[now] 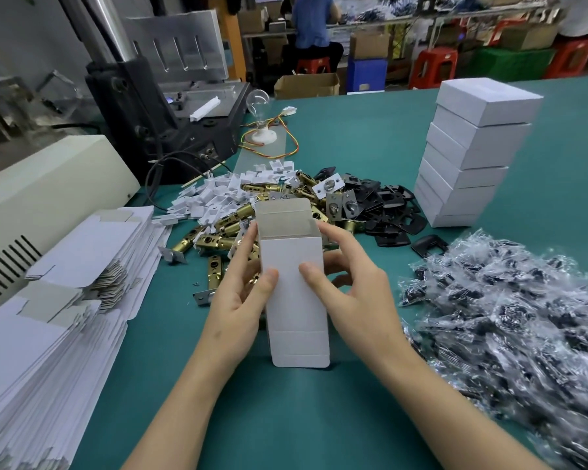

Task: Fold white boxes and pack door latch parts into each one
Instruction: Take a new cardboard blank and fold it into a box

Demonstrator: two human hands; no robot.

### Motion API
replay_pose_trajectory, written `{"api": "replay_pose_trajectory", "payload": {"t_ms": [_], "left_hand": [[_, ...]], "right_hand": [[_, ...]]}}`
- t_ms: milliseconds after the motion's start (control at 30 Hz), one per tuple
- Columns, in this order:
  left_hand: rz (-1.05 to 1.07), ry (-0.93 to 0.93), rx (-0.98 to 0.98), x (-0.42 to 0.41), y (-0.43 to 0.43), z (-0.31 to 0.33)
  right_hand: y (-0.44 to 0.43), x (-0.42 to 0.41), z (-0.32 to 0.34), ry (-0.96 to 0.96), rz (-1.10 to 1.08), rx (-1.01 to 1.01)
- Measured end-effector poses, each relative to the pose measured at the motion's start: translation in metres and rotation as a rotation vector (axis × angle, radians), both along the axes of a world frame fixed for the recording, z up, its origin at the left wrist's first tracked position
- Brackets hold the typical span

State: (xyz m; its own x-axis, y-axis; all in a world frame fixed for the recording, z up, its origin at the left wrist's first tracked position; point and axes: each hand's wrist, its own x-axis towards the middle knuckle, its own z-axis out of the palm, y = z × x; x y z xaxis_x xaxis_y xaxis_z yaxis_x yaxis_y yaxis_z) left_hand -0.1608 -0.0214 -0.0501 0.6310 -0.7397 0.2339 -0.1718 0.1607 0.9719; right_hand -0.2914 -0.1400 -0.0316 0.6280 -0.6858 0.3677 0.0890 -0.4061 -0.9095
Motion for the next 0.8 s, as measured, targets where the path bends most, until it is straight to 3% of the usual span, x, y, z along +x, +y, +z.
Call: {"api": "replay_pose_trajectory", "payload": {"t_ms": [167, 800], "left_hand": [[-0.01, -0.087, -0.001, -0.0027, -0.0017, -0.0022], [0.126, -0.12, 0.041, -0.001, 0.0006, 0.0009]], "right_hand": [[-0.0033, 0.0005, -0.001, 0.046, 0.001, -0.001], [-0.0034, 0.0003, 0.0005, 0.097, 0.081, 0.155]]}}
